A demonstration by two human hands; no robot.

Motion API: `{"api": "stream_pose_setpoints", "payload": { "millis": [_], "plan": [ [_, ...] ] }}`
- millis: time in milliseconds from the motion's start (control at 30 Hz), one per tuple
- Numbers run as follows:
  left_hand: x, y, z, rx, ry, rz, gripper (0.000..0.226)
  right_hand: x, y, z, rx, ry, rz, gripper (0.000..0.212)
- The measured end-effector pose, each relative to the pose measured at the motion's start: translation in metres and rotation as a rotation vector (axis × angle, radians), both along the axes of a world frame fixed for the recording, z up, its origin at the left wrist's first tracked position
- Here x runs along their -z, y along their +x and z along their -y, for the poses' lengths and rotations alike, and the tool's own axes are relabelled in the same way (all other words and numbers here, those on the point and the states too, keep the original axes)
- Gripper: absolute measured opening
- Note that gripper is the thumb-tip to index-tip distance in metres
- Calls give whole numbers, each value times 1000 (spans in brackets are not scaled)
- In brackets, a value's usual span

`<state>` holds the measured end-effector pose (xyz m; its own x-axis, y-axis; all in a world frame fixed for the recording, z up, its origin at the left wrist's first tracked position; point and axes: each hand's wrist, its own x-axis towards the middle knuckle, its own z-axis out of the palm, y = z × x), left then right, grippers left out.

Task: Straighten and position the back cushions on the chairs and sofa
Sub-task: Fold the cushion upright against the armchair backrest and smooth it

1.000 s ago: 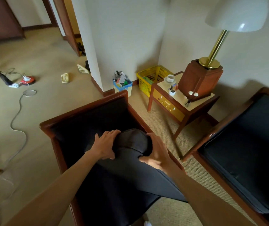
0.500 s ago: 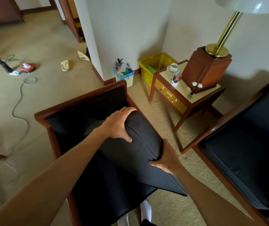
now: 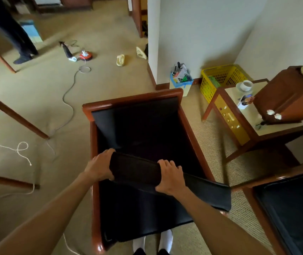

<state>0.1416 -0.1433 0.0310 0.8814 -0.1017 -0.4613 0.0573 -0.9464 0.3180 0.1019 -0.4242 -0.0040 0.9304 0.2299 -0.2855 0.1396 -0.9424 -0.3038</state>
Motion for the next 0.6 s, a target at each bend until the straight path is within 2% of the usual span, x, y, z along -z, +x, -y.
{"api": "stream_pose_setpoints", "payload": {
  "millis": [167,267,467,600],
  "plan": [
    [42,-42,19,47,180,-113,111,27,-19,-23,-147,-23,33,93],
    [48,-45,44,79,228,-40,113,30,-18,-4,-119,-64,60,102],
    [64,-39,99,306,285,54,116,30,-23,56,-122,-207,44,115],
    [74,-41,106,338,330,118,117,31,-26,63,-133,-237,18,119]
  ]
}}
